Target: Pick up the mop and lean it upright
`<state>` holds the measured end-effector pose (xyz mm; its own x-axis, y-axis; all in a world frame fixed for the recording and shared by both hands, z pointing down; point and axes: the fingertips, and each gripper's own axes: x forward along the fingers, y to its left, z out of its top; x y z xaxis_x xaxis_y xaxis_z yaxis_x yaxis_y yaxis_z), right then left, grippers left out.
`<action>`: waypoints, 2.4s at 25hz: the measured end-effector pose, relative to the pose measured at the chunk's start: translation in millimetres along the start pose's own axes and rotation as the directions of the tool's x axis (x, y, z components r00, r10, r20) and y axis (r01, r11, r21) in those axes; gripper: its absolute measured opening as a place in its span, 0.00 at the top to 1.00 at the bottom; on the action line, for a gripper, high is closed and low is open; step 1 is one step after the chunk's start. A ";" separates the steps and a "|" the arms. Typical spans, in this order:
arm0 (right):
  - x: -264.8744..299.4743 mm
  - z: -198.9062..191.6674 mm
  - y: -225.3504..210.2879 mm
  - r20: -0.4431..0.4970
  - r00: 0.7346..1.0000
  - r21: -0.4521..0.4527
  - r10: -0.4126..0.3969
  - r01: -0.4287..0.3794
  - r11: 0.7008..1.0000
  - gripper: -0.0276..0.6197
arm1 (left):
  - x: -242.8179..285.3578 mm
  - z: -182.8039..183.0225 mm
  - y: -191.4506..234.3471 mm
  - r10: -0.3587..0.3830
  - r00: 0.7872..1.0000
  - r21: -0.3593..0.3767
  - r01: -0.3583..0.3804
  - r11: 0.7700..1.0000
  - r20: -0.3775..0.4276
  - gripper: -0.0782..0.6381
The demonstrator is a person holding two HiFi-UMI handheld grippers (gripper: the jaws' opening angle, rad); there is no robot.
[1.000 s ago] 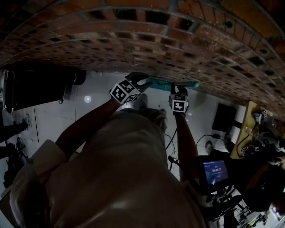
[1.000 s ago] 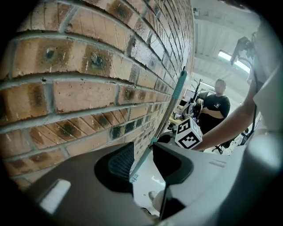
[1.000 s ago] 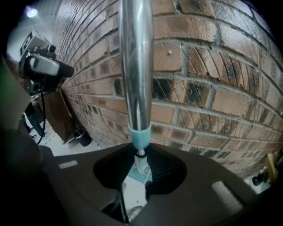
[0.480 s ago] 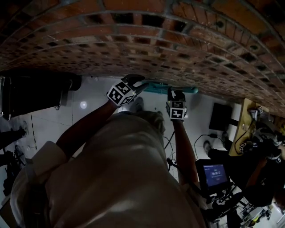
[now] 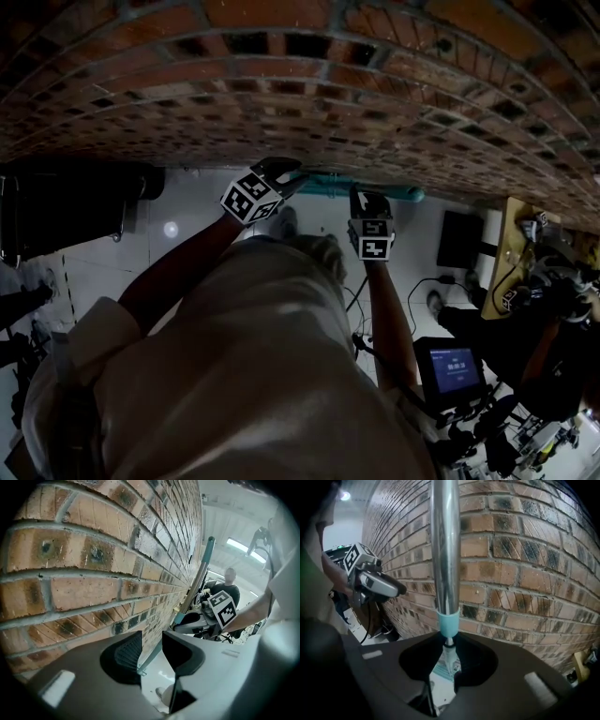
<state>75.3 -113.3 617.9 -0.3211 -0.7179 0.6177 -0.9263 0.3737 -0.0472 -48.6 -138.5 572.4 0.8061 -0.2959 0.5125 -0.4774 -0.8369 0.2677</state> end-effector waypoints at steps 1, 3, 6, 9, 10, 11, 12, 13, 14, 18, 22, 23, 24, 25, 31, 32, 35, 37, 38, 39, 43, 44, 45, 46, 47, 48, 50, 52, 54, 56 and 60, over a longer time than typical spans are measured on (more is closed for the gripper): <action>-2.6 1.5 -0.8 0.000 1.000 -0.002 -0.004 0.004 1.000 0.82 | -0.6 2.0 -0.3 -0.002 1.000 -0.002 0.002 1.000 0.005 0.68; -8.5 8.3 -1.4 0.005 1.000 -0.008 -0.011 0.011 1.000 0.82 | -1.8 5.6 -0.4 -0.006 1.000 -0.007 0.007 1.000 0.015 0.68; -18.8 23.5 0.4 0.022 1.000 -0.016 -0.019 0.019 1.000 0.82 | -3.9 10.2 -0.4 -0.014 0.999 -0.019 0.015 1.000 0.032 0.68; -28.1 41.3 3.3 0.045 0.999 -0.011 -0.025 0.025 1.000 0.82 | -6.3 14.6 0.6 -0.020 0.999 -0.027 0.022 0.999 0.050 0.68; -30.5 47.3 4.7 0.054 0.998 -0.006 -0.025 0.026 1.000 0.82 | -7.3 15.5 1.2 -0.022 0.998 -0.031 0.023 0.999 0.056 0.68; -31.6 48.5 5.3 0.053 0.998 0.004 -0.025 0.025 1.000 0.82 | -8.3 16.1 1.9 -0.022 0.998 -0.034 0.024 0.999 0.062 0.68; -31.8 46.1 4.5 0.043 0.999 0.010 -0.026 0.026 1.000 0.82 | -9.1 16.6 2.6 -0.022 0.998 -0.036 0.024 0.999 0.066 0.68; -31.7 42.8 2.7 0.031 0.999 0.008 -0.030 0.030 1.000 0.82 | -9.5 17.2 3.3 -0.021 0.997 -0.035 0.023 0.999 0.069 0.68; -32.1 41.0 0.7 0.023 0.999 0.005 -0.034 0.034 0.999 0.82 | -9.4 17.7 3.8 -0.021 0.997 -0.033 0.023 0.999 0.070 0.68; -40.2 44.9 -3.2 0.019 0.999 0.016 -0.050 0.049 0.999 0.82 | -8.0 18.6 2.8 -0.021 0.998 -0.027 0.023 0.999 0.067 0.68; -46.9 46.8 -6.1 0.021 0.999 0.021 -0.048 0.048 0.999 0.82 | -6.5 22.5 3.1 -0.010 0.997 -0.030 0.012 0.999 0.071 0.68; -48.5 47.4 -7.0 0.021 0.999 0.022 -0.046 0.046 0.999 0.82 | -6.2 23.7 3.5 -0.006 0.997 -0.032 0.008 0.999 0.074 0.68; -50.2 49.5 -8.1 0.024 0.999 0.022 -0.044 0.044 0.999 0.82 | -5.7 25.2 4.1 -0.001 0.997 -0.034 0.004 0.999 0.078 0.68; -52.3 53.8 -8.6 0.031 0.999 0.020 -0.043 0.042 0.999 0.82 | -5.4 26.6 4.8 0.003 0.997 -0.036 0.000 0.999 0.081 0.68; -57.4 56.8 -13.0 0.024 0.999 0.020 -0.048 0.047 0.999 0.82 | -7.5 27.7 9.4 0.021 0.996 -0.039 -0.018 0.999 0.082 0.68; -58.4 58.6 -13.0 0.026 0.998 0.014 -0.049 0.049 0.999 0.82 | -8.3 26.5 9.9 0.023 0.997 -0.040 -0.020 0.999 0.080 0.68; -57.3 54.7 -16.9 0.018 0.998 0.014 -0.058 0.057 0.998 0.82 | -10.0 23.7 12.5 0.027 0.997 -0.044 -0.024 0.999 0.076 0.68; -56.4 54.6 -18.7 0.016 0.998 0.019 -0.057 0.056 0.998 0.82 | -9.9 23.4 14.5 0.029 0.997 -0.045 -0.025 0.999 0.077 0.68; -56.7 57.8 -19.0 0.022 0.998 0.020 -0.057 0.057 0.998 0.82 | -9.9 23.4 15.3 0.030 0.997 -0.045 -0.027 0.999 0.077 0.68; -57.1 60.7 -19.0 0.026 0.998 0.022 -0.059 0.058 0.998 0.82 | -9.9 23.2 15.9 0.031 0.997 -0.044 -0.028 0.999 0.076 0.68; -50.6 50.3 -24.3 0.003 0.998 0.034 -0.061 0.061 0.998 0.82 | -6.5 21.3 19.5 0.032 0.997 -0.048 -0.029 0.998 0.068 0.69; -48.7 51.6 -25.7 0.006 0.998 0.034 -0.062 0.062 0.998 0.82 | -3.5 20.8 21.7 0.031 0.997 -0.056 -0.027 0.998 0.068 0.69; -47.3 55.5 -26.7 0.014 0.998 0.033 -0.064 0.063 0.997 0.82 | -0.3 20.5 24.0 0.029 0.997 -0.063 -0.025 0.998 0.069 0.69; -46.2 58.4 -27.5 0.020 0.998 0.032 -0.064 0.064 0.997 0.82 | 2.1 20.6 25.8 0.027 0.997 -0.069 -0.023 0.997 0.069 0.69; -45.1 58.1 -28.1 0.019 0.998 0.032 -0.064 0.064 0.997 0.82 | 3.3 21.0 26.6 0.026 0.997 -0.071 -0.021 0.997 0.069 0.69; -43.7 54.0 -28.5 0.009 0.998 0.033 -0.063 0.063 0.997 0.82 | 3.3 21.7 26.8 0.025 0.997 -0.071 -0.020 0.997 0.069 0.69; -41.4 44.4 -28.8 -0.014 0.998 0.039 -0.059 0.060 0.997 0.82 | 2.0 23.1 26.2 0.023 0.997 -0.071 -0.019 0.997 0.068 0.69; -40.9 43.8 -28.9 -0.017 0.998 0.038 -0.060 0.061 0.997 0.82 | 1.6 23.6 25.5 0.022 0.998 -0.072 -0.017 0.997 0.065 0.68; -40.8 49.0 -28.9 -0.007 0.998 0.032 -0.063 0.063 0.998 0.82 | 1.3 23.9 25.6 0.022 0.998 -0.072 -0.018 0.997 0.064 0.68; -41.1 58.8 -27.0 0.010 0.998 0.030 -0.061 0.060 0.998 0.82 | 0.9 23.8 26.9 0.024 0.998 -0.072 -0.020 0.997 0.063 0.68; -36.6 50.2 -28.8 -0.012 0.998 0.034 -0.058 0.058 0.998 0.82 | 0.2 21.7 28.0 0.025 0.998 -0.073 -0.021 0.997 0.058 0.68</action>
<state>103.9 -127.4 557.3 -0.2650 -0.7312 0.6286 -0.9496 0.3112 -0.0383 -54.2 -172.0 562.3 0.8128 -0.3429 0.4709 -0.5183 -0.7947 0.3159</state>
